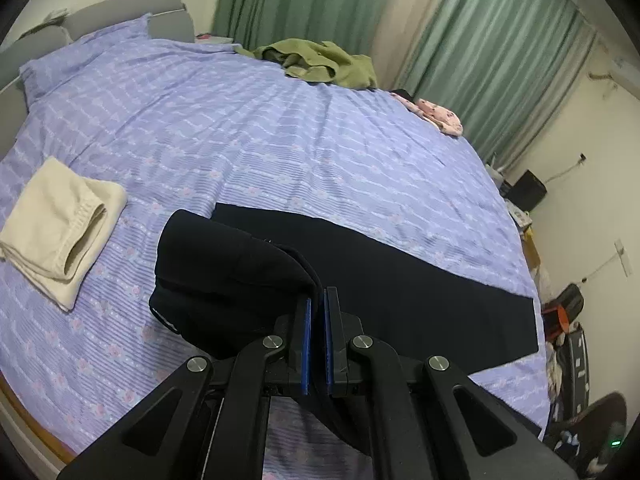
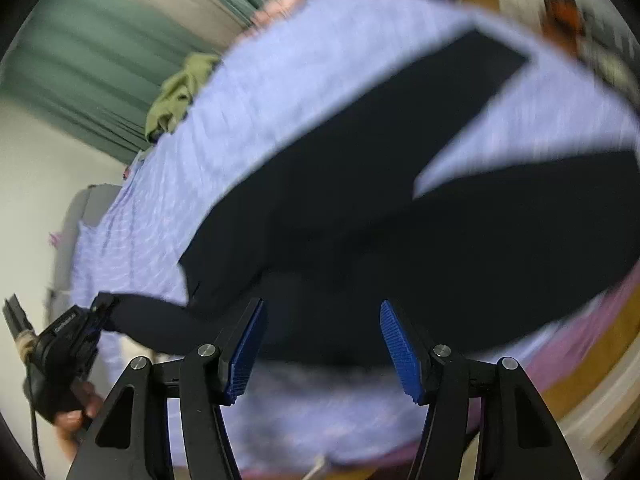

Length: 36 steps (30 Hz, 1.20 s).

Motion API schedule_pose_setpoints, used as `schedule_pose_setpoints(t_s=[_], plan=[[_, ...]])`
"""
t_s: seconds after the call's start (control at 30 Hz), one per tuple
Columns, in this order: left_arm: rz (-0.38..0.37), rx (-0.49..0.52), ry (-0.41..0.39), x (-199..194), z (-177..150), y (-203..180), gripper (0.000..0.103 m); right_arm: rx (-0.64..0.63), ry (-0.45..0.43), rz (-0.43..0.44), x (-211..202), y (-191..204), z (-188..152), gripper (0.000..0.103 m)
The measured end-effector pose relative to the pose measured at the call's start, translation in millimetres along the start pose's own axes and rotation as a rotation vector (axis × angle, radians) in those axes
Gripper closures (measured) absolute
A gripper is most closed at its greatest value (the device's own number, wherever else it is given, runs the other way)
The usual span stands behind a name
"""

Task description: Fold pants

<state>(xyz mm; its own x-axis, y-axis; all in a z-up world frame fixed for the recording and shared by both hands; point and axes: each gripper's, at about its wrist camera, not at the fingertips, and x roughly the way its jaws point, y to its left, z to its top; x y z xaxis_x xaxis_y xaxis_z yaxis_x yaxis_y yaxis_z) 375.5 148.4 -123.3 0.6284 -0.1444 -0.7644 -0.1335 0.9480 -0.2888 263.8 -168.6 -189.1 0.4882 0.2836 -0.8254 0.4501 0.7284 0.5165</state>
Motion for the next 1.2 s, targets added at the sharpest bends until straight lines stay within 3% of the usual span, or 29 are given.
schedule_pose_setpoints(t_s=[0.13, 0.2, 0.47, 0.5, 0.53, 0.63, 0.7, 0.83, 0.93, 1.2], plan=[[0.001, 0.072, -0.002, 0, -3, -8, 0.096, 0.278, 0.139, 0.082, 36, -33, -25, 0.042], [-0.009, 0.076, 0.003, 1, -4, -9, 0.096, 0.4, 0.17, 0.141, 50, -43, -35, 0.036], [-0.023, 0.079, 0.016, 1, -4, -5, 0.096, 0.576, 0.181, 0.134, 98, -54, -44, 0.034], [-0.022, 0.081, 0.017, 1, -5, -4, 0.096, 0.57, 0.179, 0.116, 101, -54, -41, 0.035], [-0.019, 0.083, 0.016, 0, -5, -3, 0.096, 0.567, 0.177, 0.102, 103, -53, -38, 0.042], [-0.022, 0.061, 0.018, -2, -5, 5, 0.096, 0.498, 0.12, 0.062, 96, -47, -19, 0.076], [-0.021, 0.045, 0.016, -3, -5, 10, 0.096, 0.398, 0.059, 0.029, 81, -36, -3, 0.09], [-0.019, 0.004, 0.004, -3, 2, 23, 0.096, 0.227, -0.066, 0.017, 50, -4, 32, 0.091], [-0.024, -0.019, -0.009, 7, 15, 30, 0.095, 0.119, -0.107, 0.006, 50, 24, 61, 0.091], [0.019, 0.013, -0.02, 89, 78, 38, 0.095, -0.142, -0.076, -0.042, 121, 97, 147, 0.091]])
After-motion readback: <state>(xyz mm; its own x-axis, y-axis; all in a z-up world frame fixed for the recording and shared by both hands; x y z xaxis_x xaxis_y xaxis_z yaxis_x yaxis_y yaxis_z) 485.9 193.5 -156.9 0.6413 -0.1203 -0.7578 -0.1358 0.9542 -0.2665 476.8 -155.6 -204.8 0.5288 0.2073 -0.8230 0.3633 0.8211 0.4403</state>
